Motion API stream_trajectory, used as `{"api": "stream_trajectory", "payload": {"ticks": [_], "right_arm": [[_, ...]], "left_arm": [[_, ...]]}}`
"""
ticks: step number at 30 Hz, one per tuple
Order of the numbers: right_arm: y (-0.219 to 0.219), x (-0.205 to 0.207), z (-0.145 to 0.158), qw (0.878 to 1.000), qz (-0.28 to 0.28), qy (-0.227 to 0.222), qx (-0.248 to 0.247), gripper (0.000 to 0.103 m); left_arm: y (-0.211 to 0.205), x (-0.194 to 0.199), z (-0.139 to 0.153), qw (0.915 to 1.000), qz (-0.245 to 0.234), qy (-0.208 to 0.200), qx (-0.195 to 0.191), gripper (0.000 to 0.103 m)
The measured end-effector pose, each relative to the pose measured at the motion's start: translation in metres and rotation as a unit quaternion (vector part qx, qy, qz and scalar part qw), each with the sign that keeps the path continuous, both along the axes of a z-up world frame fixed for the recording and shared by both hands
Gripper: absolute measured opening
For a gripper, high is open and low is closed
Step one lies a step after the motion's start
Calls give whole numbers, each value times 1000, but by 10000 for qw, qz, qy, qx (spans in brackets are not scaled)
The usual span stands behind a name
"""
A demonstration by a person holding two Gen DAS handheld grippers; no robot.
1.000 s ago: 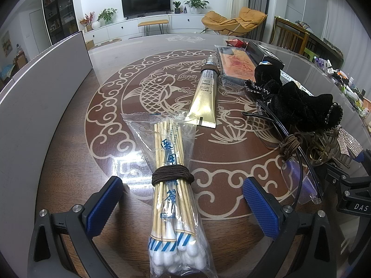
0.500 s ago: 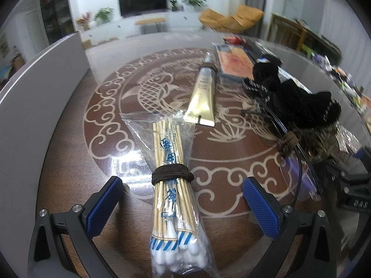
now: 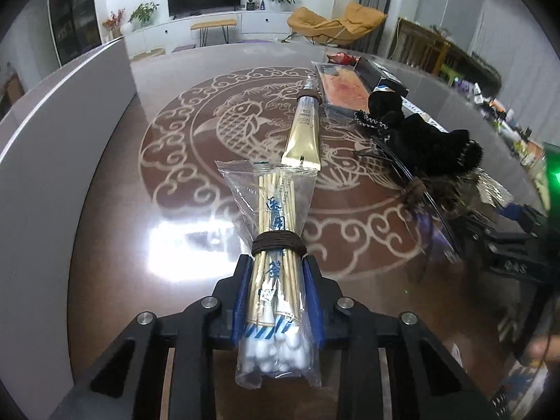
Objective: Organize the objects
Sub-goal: 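Close the left tool on the cotton swab bag while the right tool grasps the rhinestone bow clip, then carry the swab bag and bow clip with both tools into the white bin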
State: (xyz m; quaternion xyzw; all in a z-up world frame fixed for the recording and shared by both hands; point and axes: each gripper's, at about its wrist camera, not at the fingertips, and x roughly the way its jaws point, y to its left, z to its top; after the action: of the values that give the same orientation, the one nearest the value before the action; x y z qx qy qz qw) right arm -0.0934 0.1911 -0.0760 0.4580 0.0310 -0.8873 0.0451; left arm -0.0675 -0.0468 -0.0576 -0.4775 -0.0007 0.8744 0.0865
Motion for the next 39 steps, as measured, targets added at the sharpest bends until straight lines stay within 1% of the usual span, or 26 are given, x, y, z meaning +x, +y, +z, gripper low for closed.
{"api": "stream_trajectory", "payload": {"ticks": [5, 7, 8, 9, 11, 13, 14, 16, 17, 18, 19, 20, 21, 23, 26, 28, 30, 31, 33, 35, 36, 37, 38, 39], "right_arm": [[0, -2, 0, 10000, 16, -15, -11, 103], [1, -1, 1, 9994, 193, -288, -8, 103], [5, 5, 4, 9985, 263, -466, -74, 103], [14, 16, 9, 9974, 247, -613, -280, 103], [24, 30, 18, 9964, 148, -696, -456, 103], [27, 36, 34, 9960, 87, -599, -655, 103], [25, 33, 42, 9955, 92, -519, -787, 103], [14, 18, 49, 9940, 205, -426, -986, 103], [5, 10, 48, 9933, 291, -462, -1019, 103], [-4, 3, 43, 9925, 383, -557, -1017, 103], [-15, -6, 36, 9909, 512, -736, -1007, 103], [-23, -11, 30, 9894, 624, -869, -987, 97], [-30, -16, 26, 9885, 728, -925, -955, 79], [-28, -11, 26, 9898, 730, -964, -755, 65], [-4, 4, 27, 9903, 533, -1094, -677, 65], [3, 14, 33, 9913, 615, -1074, -450, 68], [0, 18, 37, 9905, 770, -1065, -397, 93], [-7, 16, 38, 9904, 904, -998, -325, 95], [-15, 7, 39, 9903, 1063, -891, -128, 94], [-26, -9, 35, 9880, 1318, -801, 7, 94], [-30, -15, 32, 9854, 1442, -903, -3, 88], [-32, -19, 29, 9826, 1565, -999, -61, 76], [-33, -21, 28, 9799, 1659, -1097, -131, 56], [-30, -19, 30, 9788, 1690, -1122, -270, 56]], "left_arm": [[-1, 23, -1, 9999, -54, 117, 92, 29], [-2, 27, -1, 9998, -87, 107, 111, 29], [-4, 32, -1, 9998, -122, 103, 129, 29], [-5, 35, -1, 9997, -144, 105, 144, 29], [-10, 42, -1, 9996, -178, 113, 211, 30], [-12, 44, -1, 9994, -189, 87, 274, 33], [-12, 43, 0, 9993, -202, 40, 325, 36], [-12, 41, 0, 9990, -203, -42, 387, 46], [-12, 39, 1, 9992, -167, -93, 358, 58], [-12, 39, 1, 9993, -136, -124, 321, 64], [-12, 40, 0, 9994, -139, -119, 296, 64], [-12, 41, 0, 9995, -172, -96, 266, 64], [-12, 42, -1, 9996, -220, -77, 178, 64], [-14, 46, -1, 9995, -287, -107, 44, 64], [-25, 52, 0, 9994, -264, -167, 158, 64], [-33, 53, 2, 9991, -213, -240, 276, 64], [-35, 52, 5, 9983, -235, -275, 452, 64], [-34, 51, 7, 9979, -285, -276, 505, 64], [-24, 47, 10, 9981, -398, -252, 402, 64], [-12, 41, 8, 9983, -508, -275, 120, 64], [-5, 38, 4, 9979, -558, -331, -53, 63], [-1, 36, 1, 9977, -571, -316, -203, 61], [4, 37, 1, 9973, -609, -142, -374, 33], [7, 38, 2, 9967, -615, -33, -527, 28]]}}
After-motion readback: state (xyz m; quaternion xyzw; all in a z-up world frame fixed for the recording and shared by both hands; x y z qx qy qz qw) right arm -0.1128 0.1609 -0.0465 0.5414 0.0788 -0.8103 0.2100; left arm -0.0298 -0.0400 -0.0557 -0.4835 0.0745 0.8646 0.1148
